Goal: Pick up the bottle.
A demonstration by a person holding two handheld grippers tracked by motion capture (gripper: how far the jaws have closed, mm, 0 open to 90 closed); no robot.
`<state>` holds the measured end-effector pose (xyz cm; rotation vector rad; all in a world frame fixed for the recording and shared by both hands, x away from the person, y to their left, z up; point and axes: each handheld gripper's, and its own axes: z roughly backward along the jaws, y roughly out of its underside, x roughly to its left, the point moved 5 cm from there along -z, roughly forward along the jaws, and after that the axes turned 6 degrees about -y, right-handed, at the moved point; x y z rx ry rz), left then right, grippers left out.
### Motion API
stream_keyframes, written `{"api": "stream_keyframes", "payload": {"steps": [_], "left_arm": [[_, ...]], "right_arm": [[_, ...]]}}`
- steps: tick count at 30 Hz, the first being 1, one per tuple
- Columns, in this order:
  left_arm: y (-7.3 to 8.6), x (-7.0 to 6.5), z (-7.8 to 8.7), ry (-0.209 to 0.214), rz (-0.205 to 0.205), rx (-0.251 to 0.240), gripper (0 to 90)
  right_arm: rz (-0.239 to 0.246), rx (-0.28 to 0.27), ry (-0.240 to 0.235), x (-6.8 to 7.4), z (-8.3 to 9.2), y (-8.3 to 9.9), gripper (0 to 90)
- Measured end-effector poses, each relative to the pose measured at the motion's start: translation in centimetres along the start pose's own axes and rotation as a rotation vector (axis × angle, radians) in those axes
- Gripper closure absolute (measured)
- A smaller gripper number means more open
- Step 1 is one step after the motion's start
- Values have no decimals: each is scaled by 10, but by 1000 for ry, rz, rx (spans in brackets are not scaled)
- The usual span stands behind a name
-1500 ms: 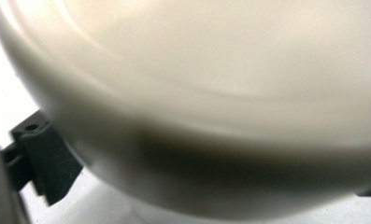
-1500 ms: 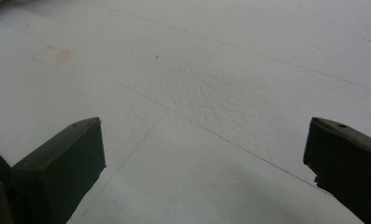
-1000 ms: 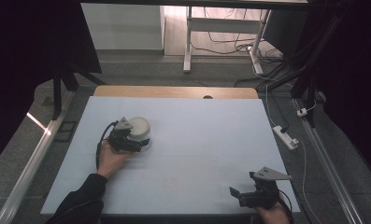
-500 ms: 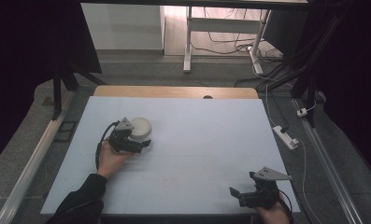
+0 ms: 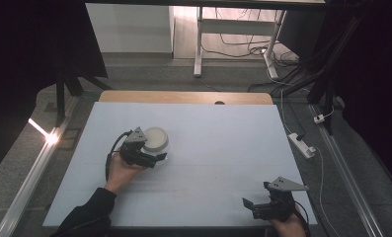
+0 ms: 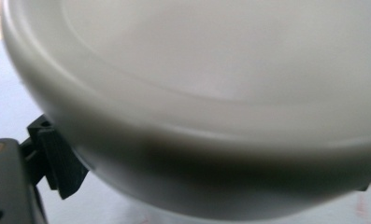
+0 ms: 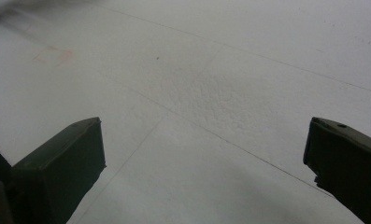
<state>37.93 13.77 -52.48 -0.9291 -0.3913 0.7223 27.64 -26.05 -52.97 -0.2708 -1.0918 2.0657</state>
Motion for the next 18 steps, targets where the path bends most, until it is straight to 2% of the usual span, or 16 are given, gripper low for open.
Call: {"api": "stream_keyframes", "payload": {"steps": [10,18], "left_arm": [[-5,-28,5,73,-37,11,72],[-7,-51,7,114,-65,11,71]], "right_arm": [[2,-1,-1,0,0,0,0],[2,-2,-1,0,0,0,0]]}}
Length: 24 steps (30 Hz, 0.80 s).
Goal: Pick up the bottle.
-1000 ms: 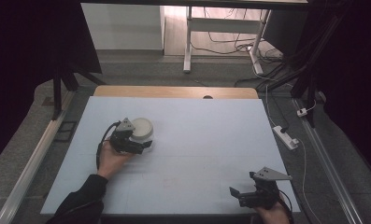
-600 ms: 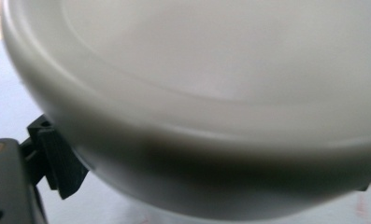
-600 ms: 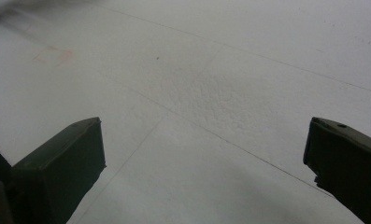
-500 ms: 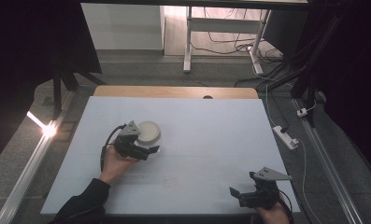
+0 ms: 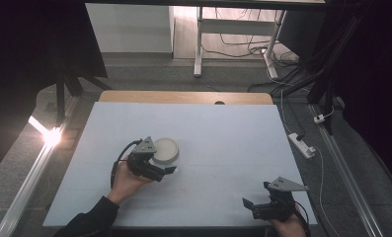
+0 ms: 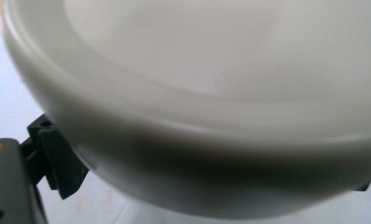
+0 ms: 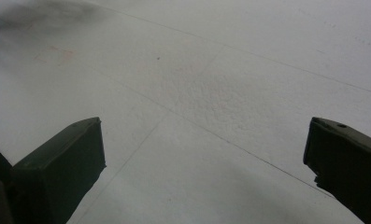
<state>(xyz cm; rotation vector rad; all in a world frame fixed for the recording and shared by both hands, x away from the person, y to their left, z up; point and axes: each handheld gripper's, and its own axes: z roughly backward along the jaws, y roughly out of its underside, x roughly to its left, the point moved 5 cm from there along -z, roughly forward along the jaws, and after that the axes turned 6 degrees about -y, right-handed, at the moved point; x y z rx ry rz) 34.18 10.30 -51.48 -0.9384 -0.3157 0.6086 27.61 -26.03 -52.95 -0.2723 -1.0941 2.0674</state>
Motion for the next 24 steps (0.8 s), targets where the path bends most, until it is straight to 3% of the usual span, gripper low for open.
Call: {"api": "stream_keyframes", "payload": {"steps": [16,24], "left_arm": [[-3,-43,-11,91,-47,26,72],[-3,-52,-14,111,-58,31,72]], "right_arm": [[8,0,-3,1,0,0,0],[10,0,-4,1,0,0,0]]}}
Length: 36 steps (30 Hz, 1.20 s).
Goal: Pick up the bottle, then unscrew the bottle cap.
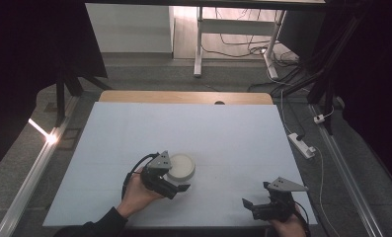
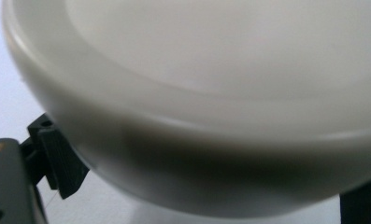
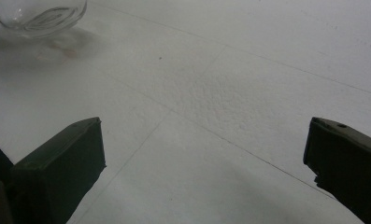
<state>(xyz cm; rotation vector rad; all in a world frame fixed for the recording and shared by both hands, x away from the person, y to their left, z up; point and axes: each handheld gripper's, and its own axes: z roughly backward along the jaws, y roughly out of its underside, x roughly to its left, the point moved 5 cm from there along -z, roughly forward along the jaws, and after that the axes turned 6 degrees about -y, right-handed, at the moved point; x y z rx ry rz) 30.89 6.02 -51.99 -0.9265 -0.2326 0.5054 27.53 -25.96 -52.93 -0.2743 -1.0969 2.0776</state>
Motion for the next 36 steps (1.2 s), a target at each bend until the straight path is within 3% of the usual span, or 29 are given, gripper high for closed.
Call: {"api": "stream_keyframes", "payload": {"steps": [24,29,36], "left_arm": [[2,6,0,-10,6,0,72],[2,6,0,-9,6,1,72],[2,6,-1,-10,9,-5,72]], "right_arm": [[24,-30,-16,5,1,-4,0],[-2,-60,-61,11,1,-8,0],[52,-75,-75,20,-4,-16,0]]}}
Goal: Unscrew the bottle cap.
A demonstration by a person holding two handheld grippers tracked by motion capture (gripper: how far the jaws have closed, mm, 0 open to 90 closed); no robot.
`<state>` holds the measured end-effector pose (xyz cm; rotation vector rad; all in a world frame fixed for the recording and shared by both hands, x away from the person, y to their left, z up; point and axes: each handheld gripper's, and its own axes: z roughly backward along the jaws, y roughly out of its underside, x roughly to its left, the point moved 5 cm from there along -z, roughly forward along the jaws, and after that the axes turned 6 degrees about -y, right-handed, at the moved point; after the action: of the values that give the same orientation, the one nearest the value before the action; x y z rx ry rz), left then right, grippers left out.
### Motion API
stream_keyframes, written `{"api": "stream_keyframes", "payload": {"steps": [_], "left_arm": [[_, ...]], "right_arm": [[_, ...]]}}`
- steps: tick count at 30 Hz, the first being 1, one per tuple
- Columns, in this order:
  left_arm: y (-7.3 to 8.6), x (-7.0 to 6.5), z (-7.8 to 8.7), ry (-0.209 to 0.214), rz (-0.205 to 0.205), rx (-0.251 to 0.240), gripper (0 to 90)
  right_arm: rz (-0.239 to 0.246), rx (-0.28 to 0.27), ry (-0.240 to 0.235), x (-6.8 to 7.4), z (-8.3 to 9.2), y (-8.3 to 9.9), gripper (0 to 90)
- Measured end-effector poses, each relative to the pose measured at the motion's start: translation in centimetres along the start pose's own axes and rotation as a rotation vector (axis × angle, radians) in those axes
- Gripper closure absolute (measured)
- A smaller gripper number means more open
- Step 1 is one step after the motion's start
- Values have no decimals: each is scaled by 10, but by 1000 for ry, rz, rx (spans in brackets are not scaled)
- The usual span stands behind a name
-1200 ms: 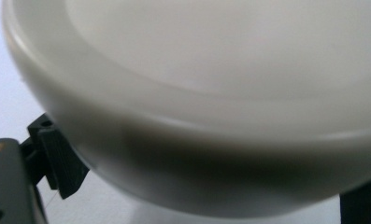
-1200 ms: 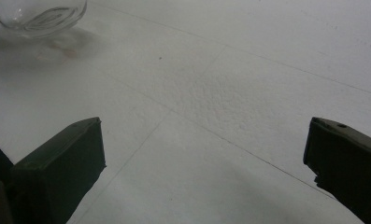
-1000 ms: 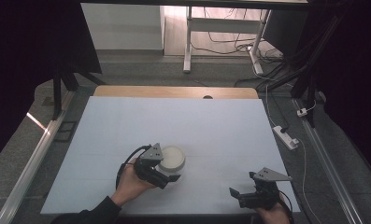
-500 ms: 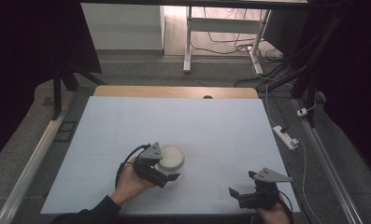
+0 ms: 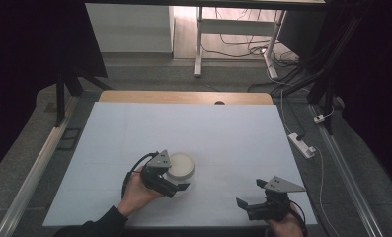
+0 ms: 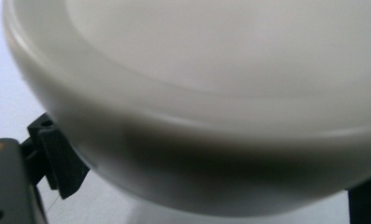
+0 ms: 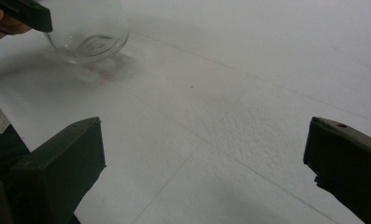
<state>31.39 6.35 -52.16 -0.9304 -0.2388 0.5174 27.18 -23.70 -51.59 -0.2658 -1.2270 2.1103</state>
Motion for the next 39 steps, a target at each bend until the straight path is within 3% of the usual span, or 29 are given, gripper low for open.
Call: {"api": "stream_keyframes", "payload": {"steps": [11,18,30,39], "left_arm": [[-1,-2,0,12,-19,-7,72],[-1,-2,-1,12,-24,-8,72],[-2,-4,-2,21,-40,-5,72],[-2,-6,-3,24,-42,-5,72]], "right_arm": [[103,-19,-60,17,-14,-17,0],[125,-42,-91,25,-20,-29,0],[120,-14,-190,43,-42,-50,0],[112,-6,-210,50,-59,-65,0]]}}
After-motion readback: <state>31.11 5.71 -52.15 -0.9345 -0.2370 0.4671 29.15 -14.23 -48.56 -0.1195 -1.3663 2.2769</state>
